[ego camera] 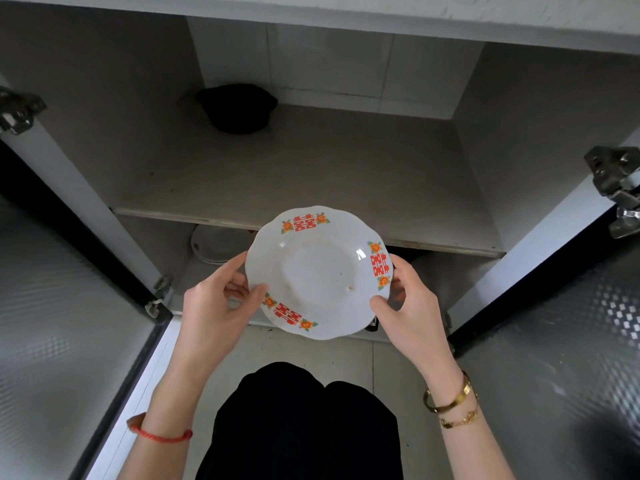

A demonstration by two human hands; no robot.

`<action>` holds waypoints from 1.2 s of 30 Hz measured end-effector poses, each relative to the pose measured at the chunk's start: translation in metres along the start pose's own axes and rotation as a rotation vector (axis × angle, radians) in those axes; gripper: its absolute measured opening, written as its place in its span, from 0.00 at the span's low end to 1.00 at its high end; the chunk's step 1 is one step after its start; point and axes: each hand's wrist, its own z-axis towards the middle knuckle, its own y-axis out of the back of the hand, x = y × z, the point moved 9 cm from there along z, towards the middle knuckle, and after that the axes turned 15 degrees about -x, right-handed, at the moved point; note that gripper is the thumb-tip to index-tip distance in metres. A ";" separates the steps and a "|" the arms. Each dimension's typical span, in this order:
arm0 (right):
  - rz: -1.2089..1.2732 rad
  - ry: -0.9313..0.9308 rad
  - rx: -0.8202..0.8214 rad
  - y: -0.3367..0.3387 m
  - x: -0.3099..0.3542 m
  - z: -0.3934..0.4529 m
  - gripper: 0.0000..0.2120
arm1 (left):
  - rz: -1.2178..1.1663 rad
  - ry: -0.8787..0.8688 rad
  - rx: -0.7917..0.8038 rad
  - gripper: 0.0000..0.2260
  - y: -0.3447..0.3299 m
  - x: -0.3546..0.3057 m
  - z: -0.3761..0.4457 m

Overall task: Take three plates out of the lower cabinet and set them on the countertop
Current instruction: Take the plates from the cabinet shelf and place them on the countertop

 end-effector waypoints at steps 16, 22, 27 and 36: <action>-0.024 -0.181 0.118 0.021 0.068 -0.002 0.30 | 0.062 0.132 0.077 0.25 0.054 -0.051 0.014; -0.037 -0.252 0.176 0.064 0.135 -0.017 0.30 | 0.097 0.183 0.104 0.27 0.112 -0.117 0.009; -0.038 -0.262 0.212 0.108 0.205 -0.027 0.30 | 0.104 0.218 0.117 0.27 0.162 -0.183 0.007; -0.045 -0.218 0.195 0.191 0.322 -0.025 0.27 | 0.073 0.216 0.146 0.27 0.230 -0.303 0.017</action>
